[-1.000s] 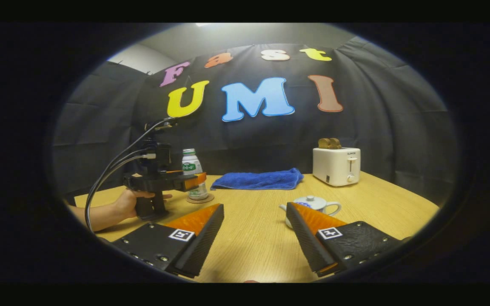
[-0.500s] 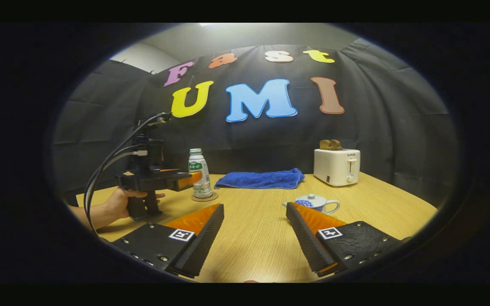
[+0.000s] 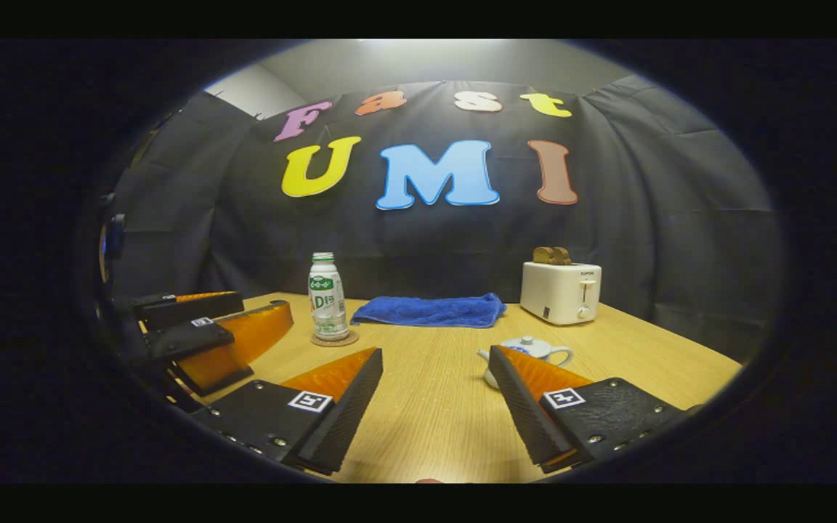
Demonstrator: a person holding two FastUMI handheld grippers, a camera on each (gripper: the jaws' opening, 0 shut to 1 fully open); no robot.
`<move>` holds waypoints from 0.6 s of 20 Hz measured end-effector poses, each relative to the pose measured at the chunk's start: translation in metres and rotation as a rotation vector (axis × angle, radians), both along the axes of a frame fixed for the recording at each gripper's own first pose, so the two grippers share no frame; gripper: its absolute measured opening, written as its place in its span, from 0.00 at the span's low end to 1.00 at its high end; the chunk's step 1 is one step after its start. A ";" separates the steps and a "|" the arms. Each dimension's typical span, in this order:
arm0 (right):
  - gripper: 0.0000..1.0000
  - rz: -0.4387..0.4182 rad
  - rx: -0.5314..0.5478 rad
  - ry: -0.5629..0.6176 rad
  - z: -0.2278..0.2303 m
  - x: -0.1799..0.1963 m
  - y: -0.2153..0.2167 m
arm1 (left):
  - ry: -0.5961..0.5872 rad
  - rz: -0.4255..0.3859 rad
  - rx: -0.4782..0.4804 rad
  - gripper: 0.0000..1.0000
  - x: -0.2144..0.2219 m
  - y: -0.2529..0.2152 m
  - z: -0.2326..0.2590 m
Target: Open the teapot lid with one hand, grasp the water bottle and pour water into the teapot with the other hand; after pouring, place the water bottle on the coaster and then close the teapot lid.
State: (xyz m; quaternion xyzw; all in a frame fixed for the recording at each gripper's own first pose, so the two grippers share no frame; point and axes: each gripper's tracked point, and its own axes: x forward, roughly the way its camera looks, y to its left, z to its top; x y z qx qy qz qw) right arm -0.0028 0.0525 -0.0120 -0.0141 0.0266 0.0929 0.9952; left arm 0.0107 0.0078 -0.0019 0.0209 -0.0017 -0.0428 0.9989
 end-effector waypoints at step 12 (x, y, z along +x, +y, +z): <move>0.90 -0.088 0.012 -0.036 -0.009 -0.002 -0.003 | 0.006 0.125 -0.028 1.00 -0.022 0.010 -0.026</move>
